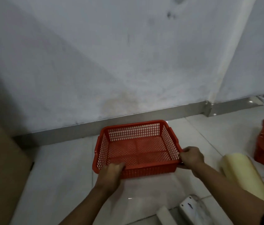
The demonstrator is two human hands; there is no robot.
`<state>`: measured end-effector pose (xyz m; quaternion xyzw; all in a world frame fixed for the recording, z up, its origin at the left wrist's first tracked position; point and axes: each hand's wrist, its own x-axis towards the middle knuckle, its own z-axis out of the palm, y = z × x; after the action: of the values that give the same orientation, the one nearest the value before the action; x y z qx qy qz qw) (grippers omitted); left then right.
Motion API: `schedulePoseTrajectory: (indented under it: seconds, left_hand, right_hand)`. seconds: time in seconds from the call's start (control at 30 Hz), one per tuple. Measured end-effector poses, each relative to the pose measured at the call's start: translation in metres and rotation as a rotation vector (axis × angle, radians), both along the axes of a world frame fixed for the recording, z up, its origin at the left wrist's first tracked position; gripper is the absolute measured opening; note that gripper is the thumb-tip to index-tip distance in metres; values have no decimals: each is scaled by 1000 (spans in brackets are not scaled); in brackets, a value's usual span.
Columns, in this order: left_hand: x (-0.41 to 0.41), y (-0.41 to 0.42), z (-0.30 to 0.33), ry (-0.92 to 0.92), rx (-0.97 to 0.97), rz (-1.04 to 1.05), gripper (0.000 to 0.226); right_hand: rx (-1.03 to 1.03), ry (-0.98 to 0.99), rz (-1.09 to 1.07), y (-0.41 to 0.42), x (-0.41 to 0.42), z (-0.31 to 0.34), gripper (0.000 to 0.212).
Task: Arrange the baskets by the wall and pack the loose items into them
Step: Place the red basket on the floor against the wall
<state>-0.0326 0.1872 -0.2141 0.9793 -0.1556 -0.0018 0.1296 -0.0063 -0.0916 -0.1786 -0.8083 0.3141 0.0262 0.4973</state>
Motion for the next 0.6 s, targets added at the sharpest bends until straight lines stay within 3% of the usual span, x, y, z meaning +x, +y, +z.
schedulePoseTrajectory:
  seconds: [0.2,0.37,0.4,0.5,0.6]
  left_hand:
    - [-20,96,4,-49,7,179,41]
    - [-24,135,-3,-20,47,251,32]
    - [-24,139,-6,-9,63,278,31]
    - [-25,144,-11,16,105,390,26]
    - [-24,141,-15,106,154,478,22]
  right_hand:
    - [97,-5,164,106,7,7,9]
    - [146,43,226,146,7,-4,4]
    - [190,49,232,149,6,-8,11]
    - [442,91,353,146,4,-12,63]
    - [541,174,551,137,-2,-4,78]
